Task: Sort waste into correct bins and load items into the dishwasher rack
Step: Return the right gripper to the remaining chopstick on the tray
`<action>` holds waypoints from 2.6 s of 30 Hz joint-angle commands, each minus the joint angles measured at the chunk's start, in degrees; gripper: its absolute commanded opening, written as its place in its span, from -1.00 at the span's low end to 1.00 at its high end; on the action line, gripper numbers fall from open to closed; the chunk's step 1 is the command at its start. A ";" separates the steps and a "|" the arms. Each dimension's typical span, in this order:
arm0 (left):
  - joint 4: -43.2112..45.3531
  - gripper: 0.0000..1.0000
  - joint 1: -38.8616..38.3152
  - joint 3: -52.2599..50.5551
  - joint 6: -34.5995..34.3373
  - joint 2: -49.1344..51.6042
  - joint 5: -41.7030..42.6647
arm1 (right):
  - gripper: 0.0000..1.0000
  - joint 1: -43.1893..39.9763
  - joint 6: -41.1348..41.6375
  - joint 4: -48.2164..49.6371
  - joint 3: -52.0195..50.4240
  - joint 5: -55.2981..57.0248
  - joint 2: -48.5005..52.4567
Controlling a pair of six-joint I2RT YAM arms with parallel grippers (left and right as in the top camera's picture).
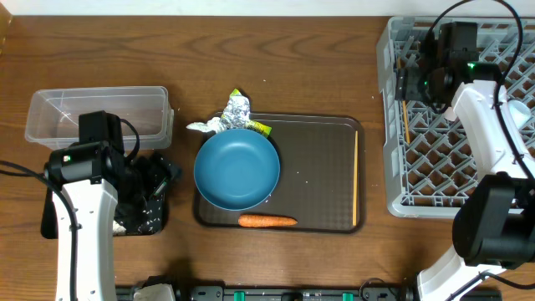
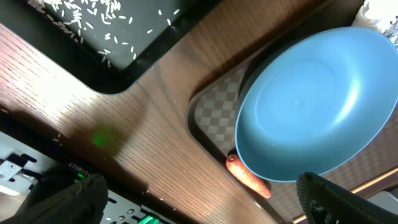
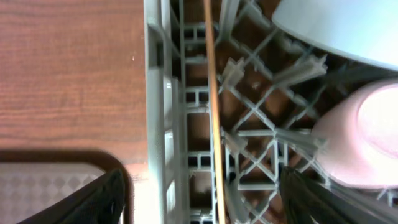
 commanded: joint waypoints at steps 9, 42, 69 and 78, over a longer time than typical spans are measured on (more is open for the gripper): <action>-0.15 1.00 0.28 0.63 0.35 -0.04 -0.57 | 0.61 0.98 2.93 -12.33 3.19 -16.70 -14.60; -0.15 1.00 0.28 0.63 0.35 -0.04 -0.57 | 0.44 23.54 22.51 -5.68 -31.39 -5.51 -15.74; -0.15 1.00 0.28 0.63 0.35 -0.04 -0.57 | 0.43 24.87 22.32 1.51 -33.73 -4.96 -9.49; -0.15 1.00 0.28 0.63 0.35 -0.04 -0.57 | 0.43 27.85 24.74 1.29 -33.83 1.07 -9.42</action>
